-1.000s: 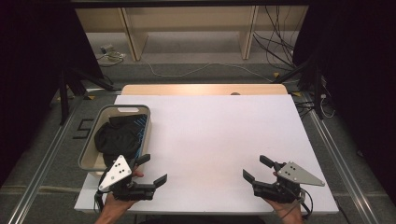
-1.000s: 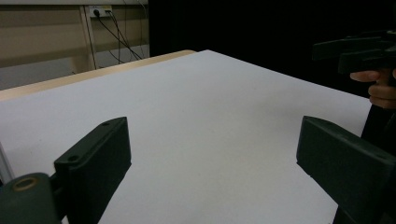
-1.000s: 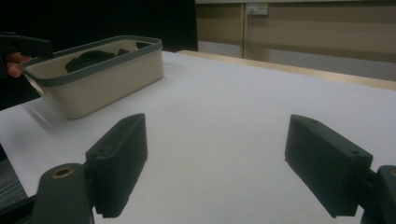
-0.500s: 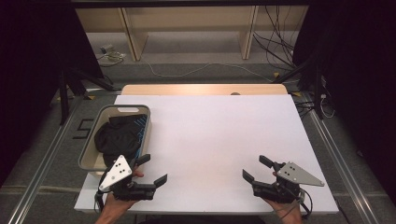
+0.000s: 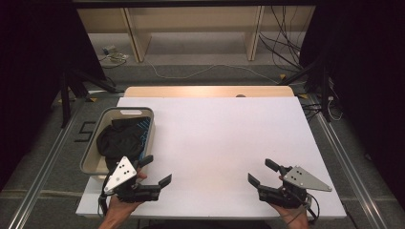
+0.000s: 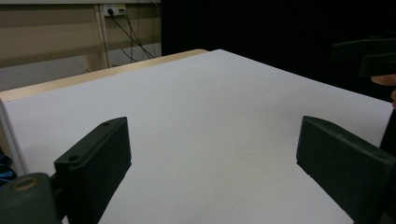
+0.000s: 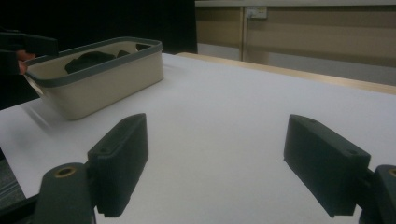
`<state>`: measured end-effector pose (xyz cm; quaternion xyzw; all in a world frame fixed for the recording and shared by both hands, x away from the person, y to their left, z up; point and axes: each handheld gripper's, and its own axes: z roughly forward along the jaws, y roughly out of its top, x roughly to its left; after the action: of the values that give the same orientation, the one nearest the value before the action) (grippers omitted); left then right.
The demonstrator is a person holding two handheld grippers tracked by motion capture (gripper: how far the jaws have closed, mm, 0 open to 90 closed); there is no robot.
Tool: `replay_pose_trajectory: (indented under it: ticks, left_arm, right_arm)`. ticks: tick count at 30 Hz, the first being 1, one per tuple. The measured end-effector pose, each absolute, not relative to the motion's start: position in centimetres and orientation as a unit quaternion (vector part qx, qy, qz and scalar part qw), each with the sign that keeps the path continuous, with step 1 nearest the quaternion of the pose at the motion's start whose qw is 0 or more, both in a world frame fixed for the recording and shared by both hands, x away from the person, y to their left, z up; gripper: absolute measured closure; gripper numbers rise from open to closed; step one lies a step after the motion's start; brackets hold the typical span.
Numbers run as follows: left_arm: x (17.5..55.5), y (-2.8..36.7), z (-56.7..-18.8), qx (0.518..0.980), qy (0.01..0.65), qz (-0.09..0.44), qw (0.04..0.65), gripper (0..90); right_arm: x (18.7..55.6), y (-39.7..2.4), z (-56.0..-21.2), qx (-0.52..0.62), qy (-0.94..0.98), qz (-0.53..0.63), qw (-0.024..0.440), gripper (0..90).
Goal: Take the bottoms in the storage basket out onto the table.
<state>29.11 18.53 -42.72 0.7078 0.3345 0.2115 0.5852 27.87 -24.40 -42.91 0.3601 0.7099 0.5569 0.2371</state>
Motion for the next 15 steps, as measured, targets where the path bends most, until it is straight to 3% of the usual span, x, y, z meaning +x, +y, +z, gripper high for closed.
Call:
replay_pose_trajectory:
  ticks: [15]
  left_arm:
    - [30.8, 18.1, -41.8, 0.7, 0.358, 0.211, 0.581, 9.8]
  right_arm:
    - [27.9, -24.1, -42.9, 0.359, 0.714, 0.553, 0.237, 22.9]
